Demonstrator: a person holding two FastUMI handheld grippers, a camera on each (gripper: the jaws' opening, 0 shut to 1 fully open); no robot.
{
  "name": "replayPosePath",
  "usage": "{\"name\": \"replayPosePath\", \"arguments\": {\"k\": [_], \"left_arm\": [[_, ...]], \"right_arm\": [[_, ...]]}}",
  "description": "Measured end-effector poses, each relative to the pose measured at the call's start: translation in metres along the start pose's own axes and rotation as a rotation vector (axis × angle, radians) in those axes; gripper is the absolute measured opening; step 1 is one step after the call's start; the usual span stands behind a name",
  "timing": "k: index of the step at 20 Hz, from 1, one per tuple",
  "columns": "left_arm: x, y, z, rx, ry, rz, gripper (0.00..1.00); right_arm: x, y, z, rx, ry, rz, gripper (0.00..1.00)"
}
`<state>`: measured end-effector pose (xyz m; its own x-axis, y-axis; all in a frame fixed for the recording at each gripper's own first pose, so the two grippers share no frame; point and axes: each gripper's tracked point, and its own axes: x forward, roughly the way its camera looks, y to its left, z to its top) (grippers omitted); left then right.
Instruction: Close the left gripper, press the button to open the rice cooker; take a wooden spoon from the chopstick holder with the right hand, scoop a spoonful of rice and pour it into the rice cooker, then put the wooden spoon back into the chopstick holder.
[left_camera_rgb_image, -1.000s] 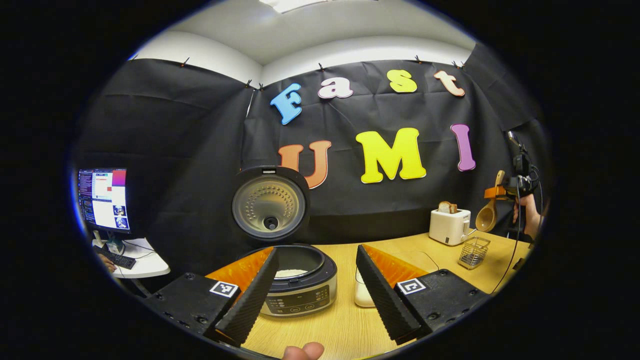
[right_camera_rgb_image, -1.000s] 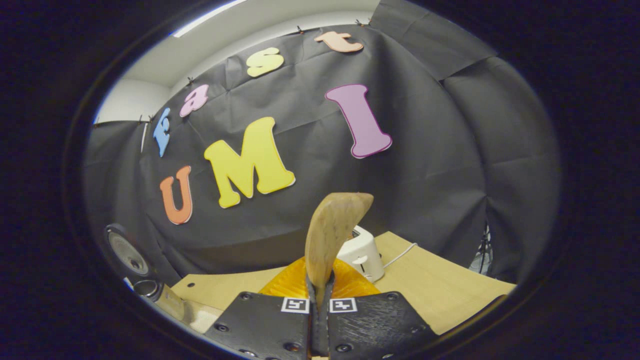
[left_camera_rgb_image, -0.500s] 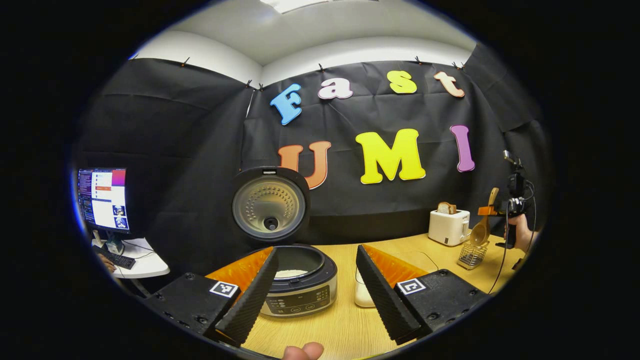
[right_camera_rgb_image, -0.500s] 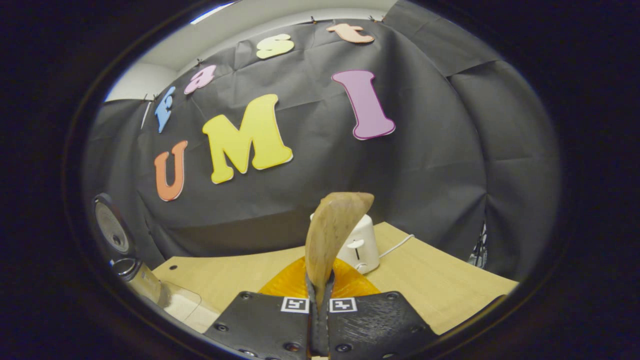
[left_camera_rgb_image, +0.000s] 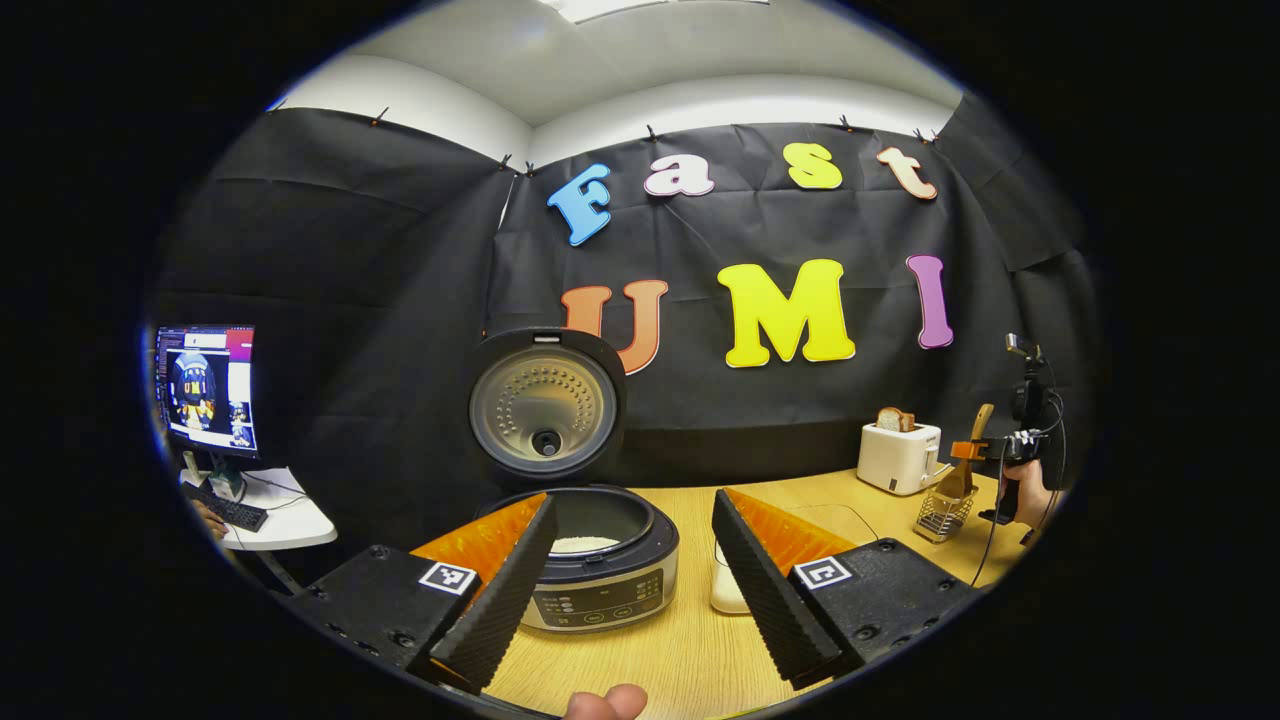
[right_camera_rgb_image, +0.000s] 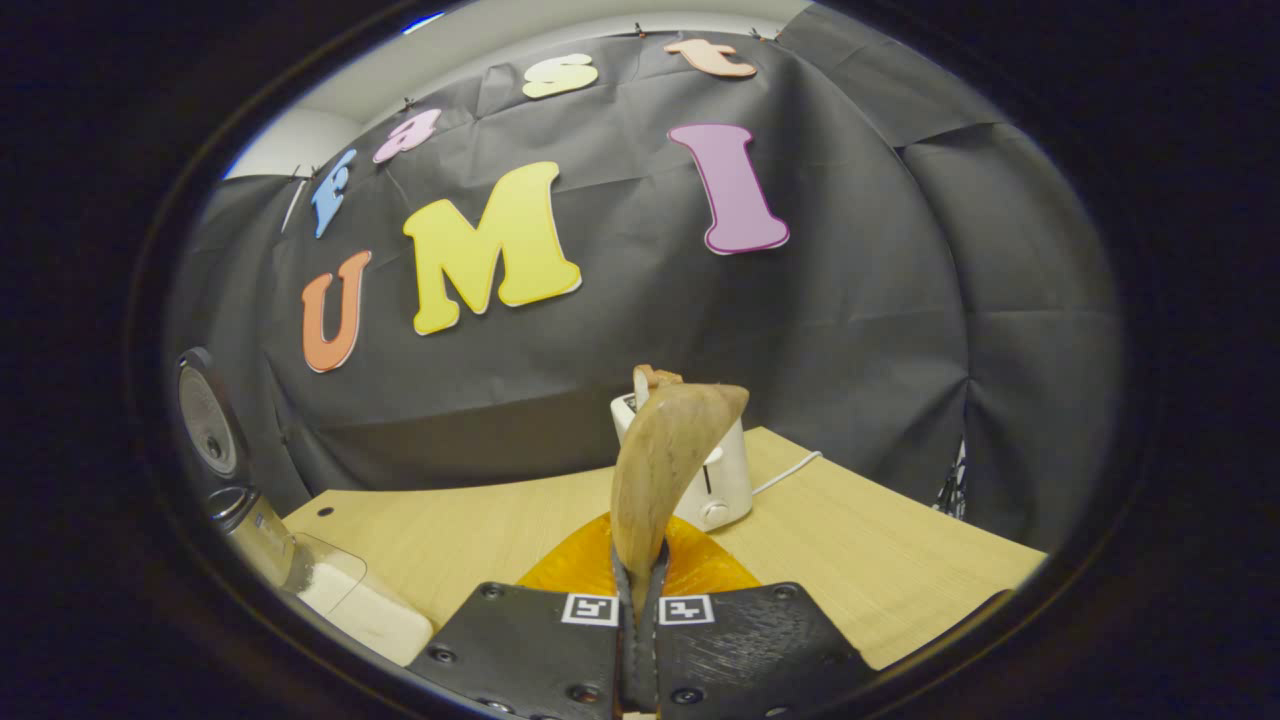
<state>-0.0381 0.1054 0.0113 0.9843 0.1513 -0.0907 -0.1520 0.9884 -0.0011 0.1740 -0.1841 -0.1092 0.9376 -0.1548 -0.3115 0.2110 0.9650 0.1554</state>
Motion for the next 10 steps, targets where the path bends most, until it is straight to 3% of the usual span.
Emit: {"name": "replayPosePath", "arguments": {"k": [1, 5, 10], "left_arm": [[0.000, 0.000, 0.000, -0.001, -0.001, -0.001, 0.95], [0.000, 0.000, 0.001, -0.007, -0.003, -0.003, 0.99], [-0.001, 0.000, 0.001, -0.010, -0.002, -0.002, 0.95]], "right_arm": [[0.001, 0.000, -0.002, 0.000, 0.005, 0.000, 0.00], [0.002, -0.003, -0.011, 0.008, 0.022, -0.010, 0.00], [0.007, -0.008, -0.024, 0.029, 0.059, -0.022, 0.03]]}}
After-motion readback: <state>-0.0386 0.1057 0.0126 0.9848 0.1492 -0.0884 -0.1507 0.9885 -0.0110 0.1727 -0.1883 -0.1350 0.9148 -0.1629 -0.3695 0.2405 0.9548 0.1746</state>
